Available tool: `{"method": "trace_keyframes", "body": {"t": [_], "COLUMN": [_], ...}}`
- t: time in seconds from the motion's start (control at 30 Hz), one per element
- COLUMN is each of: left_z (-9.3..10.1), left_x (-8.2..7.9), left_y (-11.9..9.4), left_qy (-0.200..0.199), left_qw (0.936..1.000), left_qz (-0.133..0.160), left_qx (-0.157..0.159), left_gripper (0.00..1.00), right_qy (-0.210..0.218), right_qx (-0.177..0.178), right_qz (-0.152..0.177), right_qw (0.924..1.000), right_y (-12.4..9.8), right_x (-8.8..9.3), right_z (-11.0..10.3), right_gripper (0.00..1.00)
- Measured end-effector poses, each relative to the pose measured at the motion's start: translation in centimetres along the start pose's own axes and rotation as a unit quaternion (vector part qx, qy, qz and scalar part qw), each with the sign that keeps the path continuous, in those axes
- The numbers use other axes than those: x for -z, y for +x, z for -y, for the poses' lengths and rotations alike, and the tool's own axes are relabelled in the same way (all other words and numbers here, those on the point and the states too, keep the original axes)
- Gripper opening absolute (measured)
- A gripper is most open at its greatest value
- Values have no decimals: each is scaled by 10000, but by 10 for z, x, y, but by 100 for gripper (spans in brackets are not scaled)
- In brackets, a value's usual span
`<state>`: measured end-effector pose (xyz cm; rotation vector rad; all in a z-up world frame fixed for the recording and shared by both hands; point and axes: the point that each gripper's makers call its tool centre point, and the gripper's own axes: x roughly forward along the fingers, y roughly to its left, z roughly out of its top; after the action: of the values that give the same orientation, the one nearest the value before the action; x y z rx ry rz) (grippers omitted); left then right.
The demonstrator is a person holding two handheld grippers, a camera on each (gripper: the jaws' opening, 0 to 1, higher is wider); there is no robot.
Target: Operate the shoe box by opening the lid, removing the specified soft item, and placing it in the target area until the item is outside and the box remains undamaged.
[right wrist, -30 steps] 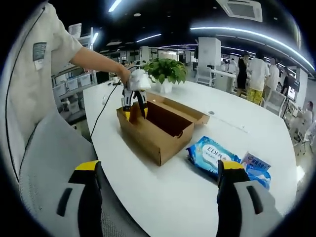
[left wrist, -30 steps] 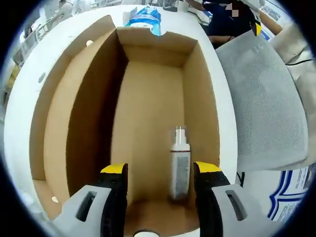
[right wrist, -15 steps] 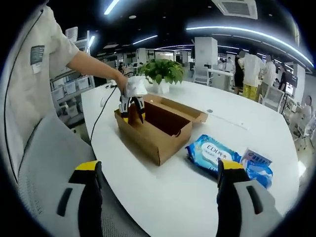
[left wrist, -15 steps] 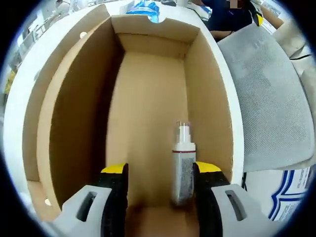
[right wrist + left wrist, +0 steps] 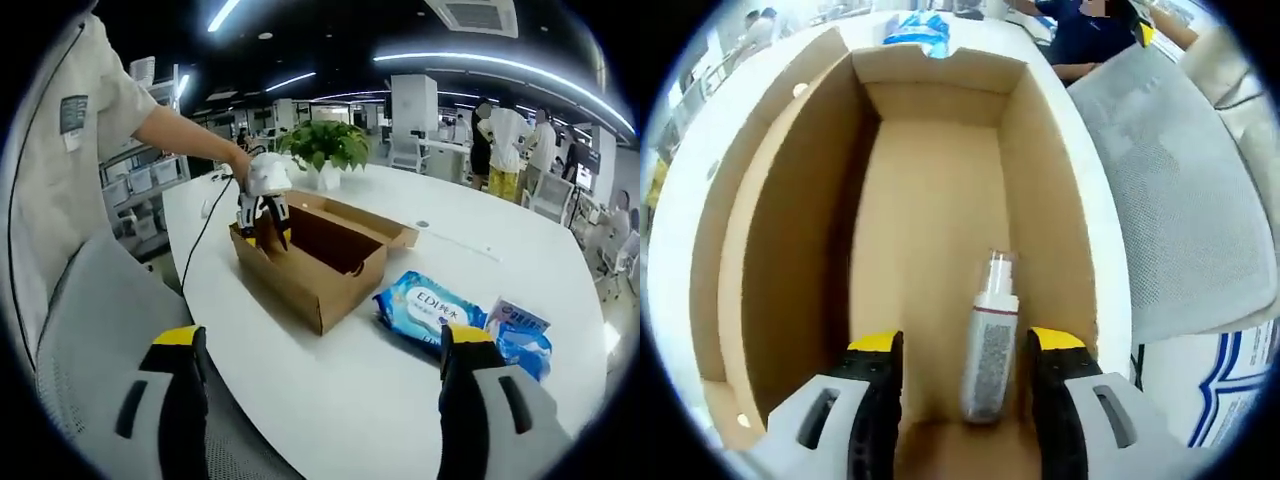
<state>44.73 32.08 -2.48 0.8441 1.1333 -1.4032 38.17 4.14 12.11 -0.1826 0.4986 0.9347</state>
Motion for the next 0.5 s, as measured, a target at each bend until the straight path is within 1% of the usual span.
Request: {"method": "trace_keyframes", "body": {"t": [0.03, 0.13, 0.17, 0.23, 0.3, 0.33, 0.37, 0.47, 0.5], "left_z": [-2, -1, 1, 0, 3, 3, 2, 4, 4], "left_x": [2, 3, 4, 6, 9, 9, 9, 12, 7], "left_y": [1, 4, 5, 8, 12, 13, 14, 16, 17], "left_qy": [111, 125, 190, 507, 525, 590, 766, 957, 1208], "left_qw": [9999, 9999, 9998, 9986, 9984, 9981, 9967, 9947, 9920], "left_qz": [-63, -29, -33, -52, -64, -43, -41, -129, -56], "left_qx": [-65, -57, -54, -140, -181, -193, -268, -362, -365], "left_gripper": [48, 47, 46, 44, 42, 40, 37, 23, 22], "right_qy": [11, 25, 25, 11, 0, 0, 6, 3, 3], "right_qx": [4, 29, 26, 17, 33, 43, 56, 68, 68], "right_qz": [9, 4, 1, 27, 51, 68, 79, 112, 118], "right_qw": [10000, 10000, 10000, 10000, 10000, 10000, 10000, 9999, 9999], "right_y": [0, 0, 0, 0, 0, 0, 0, 0, 1], "right_x": [0, 0, 0, -2, -4, -5, -6, -8, -8], "right_z": [0, 1, 1, 1, 3, 4, 5, 5, 5], "right_gripper": [92, 92, 92, 91, 91, 90, 90, 89, 89]}}
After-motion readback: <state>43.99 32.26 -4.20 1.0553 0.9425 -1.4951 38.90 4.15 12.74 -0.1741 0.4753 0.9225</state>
